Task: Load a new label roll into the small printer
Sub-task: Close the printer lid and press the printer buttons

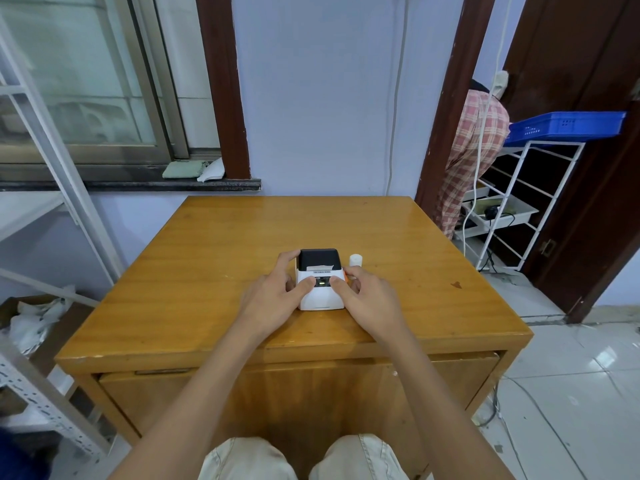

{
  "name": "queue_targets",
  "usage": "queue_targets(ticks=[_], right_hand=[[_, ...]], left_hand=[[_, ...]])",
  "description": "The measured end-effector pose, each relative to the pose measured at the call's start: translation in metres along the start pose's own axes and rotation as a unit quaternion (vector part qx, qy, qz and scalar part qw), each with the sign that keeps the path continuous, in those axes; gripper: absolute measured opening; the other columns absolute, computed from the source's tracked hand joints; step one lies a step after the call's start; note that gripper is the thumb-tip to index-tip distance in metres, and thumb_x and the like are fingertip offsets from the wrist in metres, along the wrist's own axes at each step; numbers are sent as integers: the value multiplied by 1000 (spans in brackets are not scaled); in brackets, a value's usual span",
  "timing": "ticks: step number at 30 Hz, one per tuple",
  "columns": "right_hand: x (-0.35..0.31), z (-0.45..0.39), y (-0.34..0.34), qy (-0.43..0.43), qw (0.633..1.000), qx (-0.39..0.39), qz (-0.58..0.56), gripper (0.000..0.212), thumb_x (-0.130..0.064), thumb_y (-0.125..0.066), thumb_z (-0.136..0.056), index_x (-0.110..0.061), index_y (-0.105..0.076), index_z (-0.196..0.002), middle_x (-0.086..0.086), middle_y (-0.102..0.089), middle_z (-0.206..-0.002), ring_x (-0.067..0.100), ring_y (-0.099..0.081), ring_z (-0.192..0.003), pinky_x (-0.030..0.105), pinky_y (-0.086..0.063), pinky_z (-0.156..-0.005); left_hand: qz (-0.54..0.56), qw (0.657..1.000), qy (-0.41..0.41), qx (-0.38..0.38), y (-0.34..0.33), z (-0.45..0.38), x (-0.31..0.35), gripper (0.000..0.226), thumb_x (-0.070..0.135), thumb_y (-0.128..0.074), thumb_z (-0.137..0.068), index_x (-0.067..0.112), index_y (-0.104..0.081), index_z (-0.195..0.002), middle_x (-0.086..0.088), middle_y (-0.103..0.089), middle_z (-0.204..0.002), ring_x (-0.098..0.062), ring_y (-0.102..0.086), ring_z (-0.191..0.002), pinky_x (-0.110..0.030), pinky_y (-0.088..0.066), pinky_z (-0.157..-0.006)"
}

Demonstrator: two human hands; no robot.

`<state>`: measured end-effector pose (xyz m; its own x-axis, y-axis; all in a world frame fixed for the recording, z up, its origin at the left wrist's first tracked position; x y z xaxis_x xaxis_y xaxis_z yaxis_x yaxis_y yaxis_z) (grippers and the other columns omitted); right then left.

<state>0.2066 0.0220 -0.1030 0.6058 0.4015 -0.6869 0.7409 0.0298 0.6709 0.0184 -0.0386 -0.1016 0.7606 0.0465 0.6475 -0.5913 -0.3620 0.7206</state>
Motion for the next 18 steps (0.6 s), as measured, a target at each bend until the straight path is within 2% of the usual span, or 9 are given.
queue_targets(ticks=[11,15,18], right_hand=[[0,0,0,-3,1000,-3,2,39,-54,-53,-97,-27,-69,-121,-7,-55,-63,10,-55,-62,32,-41,-57],[0,1,0,-6,1000,-8,-4,42,-54,-52,-97,-25,-68,-124,-7,-57,-67,13,-60,-67,36,-48,-63],[0,1,0,-2,1000,-5,-1,42,-54,-51,-98,-25,-69,-123,-7,-56,-64,13,-58,-65,35,-44,-61]], left_hand=[[3,1000,-1,5,-1,0,0,59,55,-51,-100,40,-35,-155,10,-57,-64,-11,-58,-60,-32,-43,-57],[1,1000,6,6,-1,0,0,59,55,-51,-100,41,-35,-154,10,-59,-66,-11,-60,-63,-33,-43,-57],[2,1000,4,7,-1,0,-1,59,55,-52,-100,41,-35,-155,10,-60,-66,-11,-61,-63,-32,-42,-57]])
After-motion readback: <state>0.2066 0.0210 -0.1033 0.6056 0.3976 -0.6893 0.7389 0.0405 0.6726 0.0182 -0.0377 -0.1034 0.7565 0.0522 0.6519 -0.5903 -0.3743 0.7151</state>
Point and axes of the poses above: each hand's wrist, its own z-axis away from the middle knuckle, its own y-axis out of the back of the hand, x = y × z, the point moved 2 cm from there along -z, towards the middle knuckle
